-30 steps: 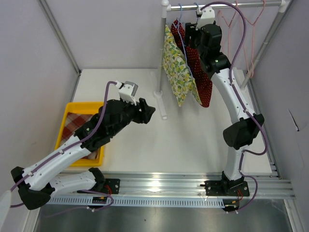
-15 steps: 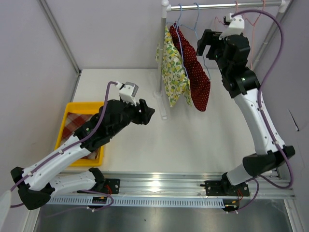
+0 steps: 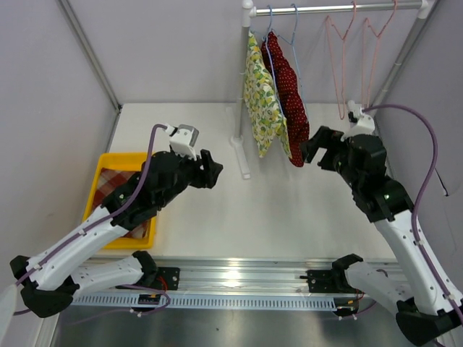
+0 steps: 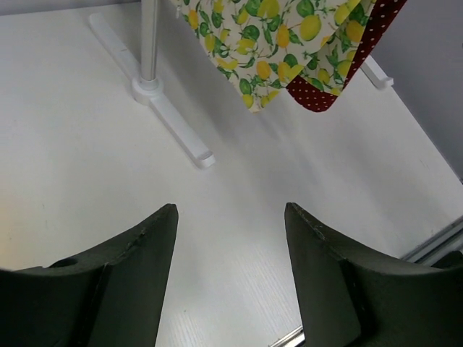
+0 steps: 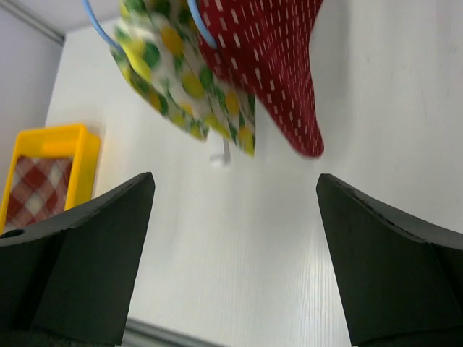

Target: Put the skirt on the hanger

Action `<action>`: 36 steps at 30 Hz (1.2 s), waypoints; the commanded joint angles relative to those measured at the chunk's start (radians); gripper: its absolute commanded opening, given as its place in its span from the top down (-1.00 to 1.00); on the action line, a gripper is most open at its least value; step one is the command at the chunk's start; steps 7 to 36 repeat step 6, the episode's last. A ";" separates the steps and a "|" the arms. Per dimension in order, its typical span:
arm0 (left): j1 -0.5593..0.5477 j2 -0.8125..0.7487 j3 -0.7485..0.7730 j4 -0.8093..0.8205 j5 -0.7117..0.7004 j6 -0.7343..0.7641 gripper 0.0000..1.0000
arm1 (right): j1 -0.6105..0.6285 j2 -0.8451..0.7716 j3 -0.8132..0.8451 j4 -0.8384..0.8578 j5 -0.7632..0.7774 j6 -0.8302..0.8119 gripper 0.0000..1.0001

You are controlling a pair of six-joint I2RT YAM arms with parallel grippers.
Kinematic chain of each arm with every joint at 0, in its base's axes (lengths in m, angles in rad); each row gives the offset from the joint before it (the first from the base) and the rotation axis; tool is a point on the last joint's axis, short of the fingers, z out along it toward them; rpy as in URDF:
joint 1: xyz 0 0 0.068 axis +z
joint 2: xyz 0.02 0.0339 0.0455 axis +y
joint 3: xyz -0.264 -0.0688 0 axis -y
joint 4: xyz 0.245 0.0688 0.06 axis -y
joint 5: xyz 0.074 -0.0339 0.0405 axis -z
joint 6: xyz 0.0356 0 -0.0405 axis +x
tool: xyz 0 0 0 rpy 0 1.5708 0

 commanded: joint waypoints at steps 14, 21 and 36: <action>0.010 -0.060 -0.039 -0.060 -0.090 -0.045 -0.33 | 0.021 -0.056 -0.168 -0.057 -0.049 0.062 -0.99; 0.010 -0.060 -0.039 -0.060 -0.090 -0.045 -0.33 | 0.021 -0.056 -0.168 -0.057 -0.049 0.062 -0.99; 0.010 -0.060 -0.039 -0.060 -0.090 -0.045 -0.33 | 0.021 -0.056 -0.168 -0.057 -0.049 0.062 -0.99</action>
